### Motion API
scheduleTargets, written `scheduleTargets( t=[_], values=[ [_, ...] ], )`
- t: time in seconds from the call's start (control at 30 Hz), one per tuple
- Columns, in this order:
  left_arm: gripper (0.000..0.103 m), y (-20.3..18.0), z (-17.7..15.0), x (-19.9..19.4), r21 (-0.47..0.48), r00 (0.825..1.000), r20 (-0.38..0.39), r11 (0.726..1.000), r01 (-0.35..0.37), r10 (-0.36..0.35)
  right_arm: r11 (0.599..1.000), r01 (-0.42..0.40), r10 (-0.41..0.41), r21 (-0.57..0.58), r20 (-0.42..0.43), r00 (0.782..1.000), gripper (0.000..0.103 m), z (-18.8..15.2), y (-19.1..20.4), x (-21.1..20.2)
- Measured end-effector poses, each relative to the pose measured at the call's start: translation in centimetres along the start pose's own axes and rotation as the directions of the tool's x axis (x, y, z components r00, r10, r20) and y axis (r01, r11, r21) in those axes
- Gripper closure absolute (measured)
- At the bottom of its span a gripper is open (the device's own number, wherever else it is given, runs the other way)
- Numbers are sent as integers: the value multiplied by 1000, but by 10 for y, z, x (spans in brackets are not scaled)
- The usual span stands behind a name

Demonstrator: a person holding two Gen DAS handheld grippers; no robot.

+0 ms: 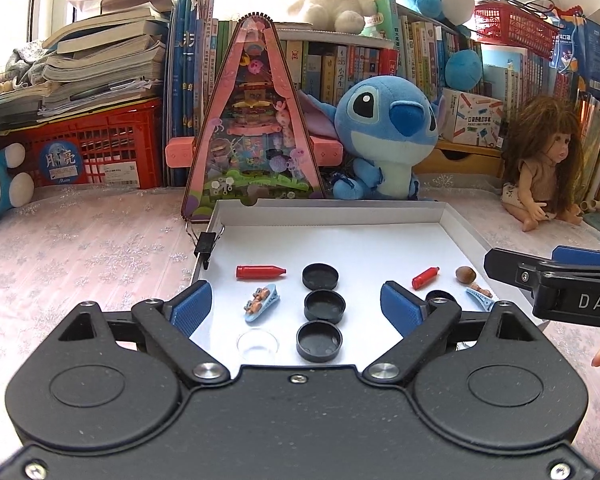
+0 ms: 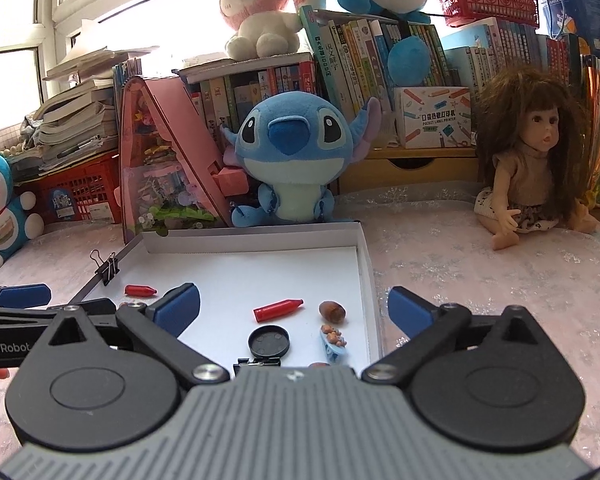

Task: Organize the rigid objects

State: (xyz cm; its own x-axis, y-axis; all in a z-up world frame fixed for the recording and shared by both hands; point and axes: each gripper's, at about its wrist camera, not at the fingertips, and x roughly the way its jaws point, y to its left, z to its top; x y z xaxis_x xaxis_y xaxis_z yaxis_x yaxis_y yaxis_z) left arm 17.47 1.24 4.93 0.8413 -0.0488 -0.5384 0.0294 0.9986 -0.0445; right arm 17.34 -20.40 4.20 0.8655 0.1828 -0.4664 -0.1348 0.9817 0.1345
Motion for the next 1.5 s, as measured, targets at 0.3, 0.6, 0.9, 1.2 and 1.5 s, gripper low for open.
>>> scheduleTargets(
  t=[0.3, 0.6, 0.9, 1.2, 1.5],
  values=[
    [12, 2, -14, -22, 15, 1000, 5, 1000, 25, -25, 1000, -4, 4, -4, -5, 1000, 0, -12, -3, -16],
    [12, 4, -32, -38, 3, 999, -3, 999, 38, -38, 999, -1, 0, -34, -15, 1000, 0, -28, -4, -31],
    [12, 7, -57, -38, 16, 999, -47, 1000, 26, -25, 998, 13, -17, -67, -54, 998, 0, -51, -5, -34],
    [12, 8, -74, -31, 32, 997, -81, 999, 7, -4, 994, 2, -16, -111, -122, 992, 0, -70, 2, -30],
    [7, 9, -83, -22, 41, 990, -133, 998, -39, 44, 987, -13, -18, -157, -196, 981, 0, -75, 12, -19]
  ],
)
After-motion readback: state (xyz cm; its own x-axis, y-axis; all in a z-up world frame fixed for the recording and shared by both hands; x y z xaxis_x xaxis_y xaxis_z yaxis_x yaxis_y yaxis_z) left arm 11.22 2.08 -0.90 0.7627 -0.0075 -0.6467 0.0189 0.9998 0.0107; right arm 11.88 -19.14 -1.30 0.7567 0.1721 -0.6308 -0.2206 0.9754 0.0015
